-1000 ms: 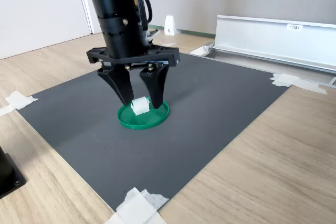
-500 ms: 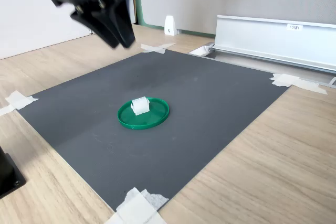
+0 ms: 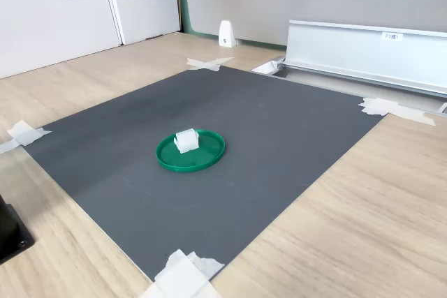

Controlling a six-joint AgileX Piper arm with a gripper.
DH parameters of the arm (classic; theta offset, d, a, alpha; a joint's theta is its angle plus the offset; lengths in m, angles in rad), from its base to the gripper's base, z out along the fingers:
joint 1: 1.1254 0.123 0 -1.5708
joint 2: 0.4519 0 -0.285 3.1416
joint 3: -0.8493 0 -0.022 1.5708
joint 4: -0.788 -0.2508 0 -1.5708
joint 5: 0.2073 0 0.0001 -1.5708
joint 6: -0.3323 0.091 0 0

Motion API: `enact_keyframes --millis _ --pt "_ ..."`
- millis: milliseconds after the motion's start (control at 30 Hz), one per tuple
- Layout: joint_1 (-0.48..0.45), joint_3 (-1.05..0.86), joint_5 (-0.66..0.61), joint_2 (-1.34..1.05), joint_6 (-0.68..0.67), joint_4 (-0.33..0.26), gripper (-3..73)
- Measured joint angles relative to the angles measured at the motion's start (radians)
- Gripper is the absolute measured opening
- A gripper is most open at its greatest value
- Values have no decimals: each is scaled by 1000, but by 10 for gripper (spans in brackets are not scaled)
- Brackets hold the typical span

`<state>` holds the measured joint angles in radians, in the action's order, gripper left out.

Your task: Grasp a white terminal and put it on the green lid.

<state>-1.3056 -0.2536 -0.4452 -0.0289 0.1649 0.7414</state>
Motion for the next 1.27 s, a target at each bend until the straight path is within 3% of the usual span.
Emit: enact_keyframes --millis 333,467,700,1267 --pt "0 -192 7 -294 123 0 -5" --pt "13 -205 7 -297 125 0 -6" --pt "121 -205 7 -297 126 20 -6" --pt "128 -205 7 -297 127 27 -6"
